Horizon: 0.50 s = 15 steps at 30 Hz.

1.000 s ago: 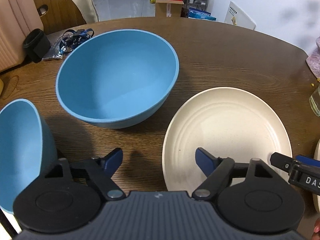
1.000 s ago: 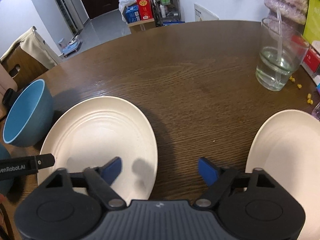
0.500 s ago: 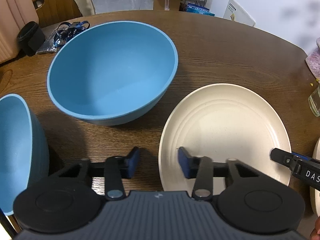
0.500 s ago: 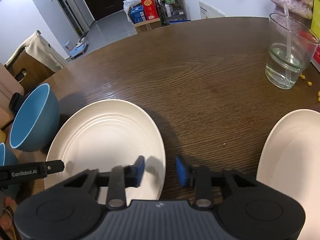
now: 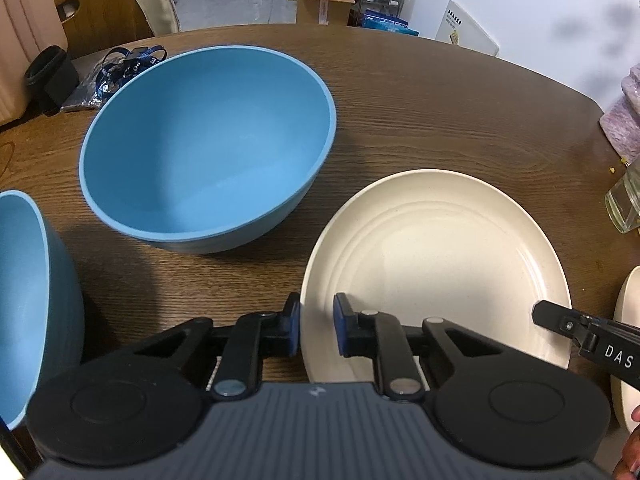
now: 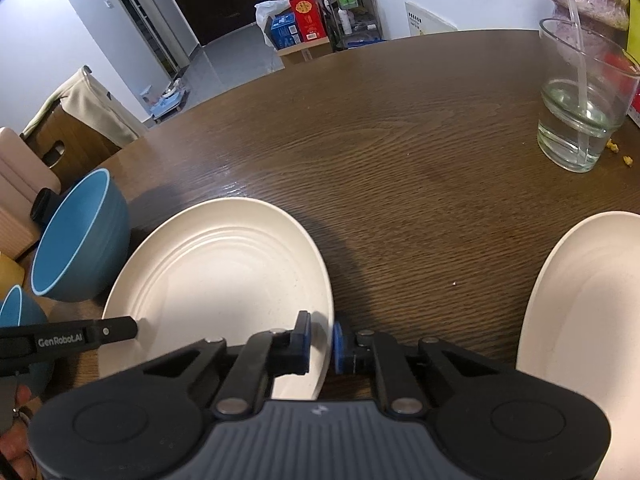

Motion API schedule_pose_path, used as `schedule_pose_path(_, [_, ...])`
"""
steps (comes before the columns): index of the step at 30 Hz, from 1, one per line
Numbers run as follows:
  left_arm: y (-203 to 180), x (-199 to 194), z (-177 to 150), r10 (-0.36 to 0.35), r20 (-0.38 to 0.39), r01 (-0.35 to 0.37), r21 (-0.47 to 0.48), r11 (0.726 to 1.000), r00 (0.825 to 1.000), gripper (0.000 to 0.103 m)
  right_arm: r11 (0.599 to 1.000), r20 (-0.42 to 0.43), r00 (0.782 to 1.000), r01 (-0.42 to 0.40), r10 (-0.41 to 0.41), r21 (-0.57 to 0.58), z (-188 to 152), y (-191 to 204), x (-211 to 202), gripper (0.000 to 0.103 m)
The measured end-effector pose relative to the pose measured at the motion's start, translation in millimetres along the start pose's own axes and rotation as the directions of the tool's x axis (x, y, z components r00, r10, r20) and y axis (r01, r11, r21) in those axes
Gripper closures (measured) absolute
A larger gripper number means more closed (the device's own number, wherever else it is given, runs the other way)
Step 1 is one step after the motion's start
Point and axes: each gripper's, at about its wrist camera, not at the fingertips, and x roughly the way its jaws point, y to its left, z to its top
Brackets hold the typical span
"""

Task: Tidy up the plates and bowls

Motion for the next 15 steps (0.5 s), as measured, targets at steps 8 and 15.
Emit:
schedule_pose_path(8, [-5, -7, -3, 0.001, 0.020, -0.001, 0.014, 1.000, 1.000, 0.086, 1.000, 0.024, 1.000, -0.003, 0.003, -0.005, -4, -2, -9, 0.092])
schedule_pose_path(15, [-7, -19, -9, 0.000, 0.037, -0.001, 0.015, 1.000, 0.999, 0.086, 1.000, 0.043, 0.999, -0.010, 0.010, -0.013, -7, -3, -22, 0.092])
